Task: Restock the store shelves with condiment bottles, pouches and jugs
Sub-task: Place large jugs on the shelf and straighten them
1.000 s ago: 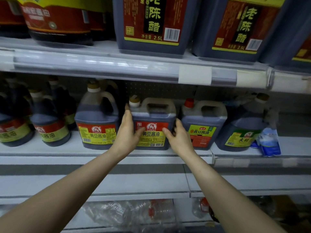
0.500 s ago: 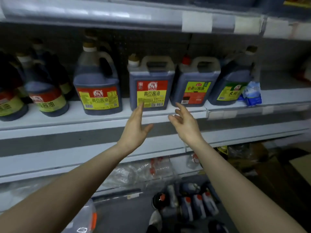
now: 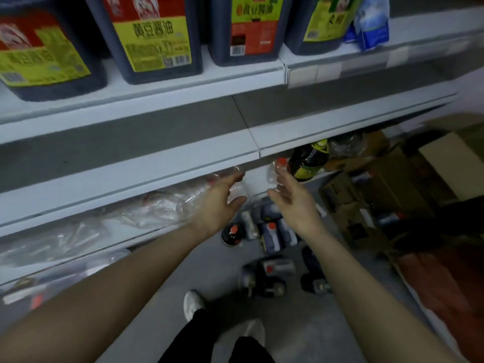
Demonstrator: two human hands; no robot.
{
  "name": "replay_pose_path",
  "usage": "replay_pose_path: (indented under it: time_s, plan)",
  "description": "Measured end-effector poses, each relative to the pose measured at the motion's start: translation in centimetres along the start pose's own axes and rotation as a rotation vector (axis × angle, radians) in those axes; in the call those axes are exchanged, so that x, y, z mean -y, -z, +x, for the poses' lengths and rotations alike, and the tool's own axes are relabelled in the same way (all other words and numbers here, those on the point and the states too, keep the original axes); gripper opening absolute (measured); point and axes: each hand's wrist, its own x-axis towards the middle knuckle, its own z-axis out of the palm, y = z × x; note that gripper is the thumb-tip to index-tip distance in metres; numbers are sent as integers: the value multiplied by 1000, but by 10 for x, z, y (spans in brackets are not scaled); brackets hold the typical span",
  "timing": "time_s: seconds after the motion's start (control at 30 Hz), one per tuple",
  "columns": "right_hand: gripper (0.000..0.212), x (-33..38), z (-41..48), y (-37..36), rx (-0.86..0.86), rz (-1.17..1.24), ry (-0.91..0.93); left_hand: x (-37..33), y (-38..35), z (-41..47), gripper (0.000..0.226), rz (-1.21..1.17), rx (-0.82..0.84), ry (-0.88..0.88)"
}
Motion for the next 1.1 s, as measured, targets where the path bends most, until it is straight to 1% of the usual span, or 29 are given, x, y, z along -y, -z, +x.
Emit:
replay_pose_path:
  time_s: [0.23, 0.4, 0.5, 0.63, 0.7, 0.8, 0.9, 0.97, 1.1]
  plan:
    - [55, -113, -36, 7, 61, -16, -89, 32, -98, -22, 49, -21, 64, 159]
    - [56, -195, -59, 11, 108, -11, -214, 70, -166, -49, 52, 5, 68, 250]
    - [55, -242, -71, -2, 144, -23, -283, 102, -201, -69, 52, 25, 84, 318]
    - [51, -291, -83, -36, 180, 50, -379, 149, -235, -89, 54, 70, 162, 406]
    - [51, -321, -87, -58, 185, 36, -404, 175, -248, -95, 55, 96, 205, 448]
    - [48, -369, -92, -95, 212, -47, -426, 226, -270, -97, 56, 133, 269, 485]
    - [59, -411, -95, -131, 208, -67, -455, 275, -291, -92, 56, 158, 327, 506]
    - [66, -437, -94, -155, 214, -55, -514, 309, -307, -88, 57, 178, 367, 506]
    - [73, -489, -92, -203, 225, -29, -639, 373, -345, -78, 57, 204, 443, 520]
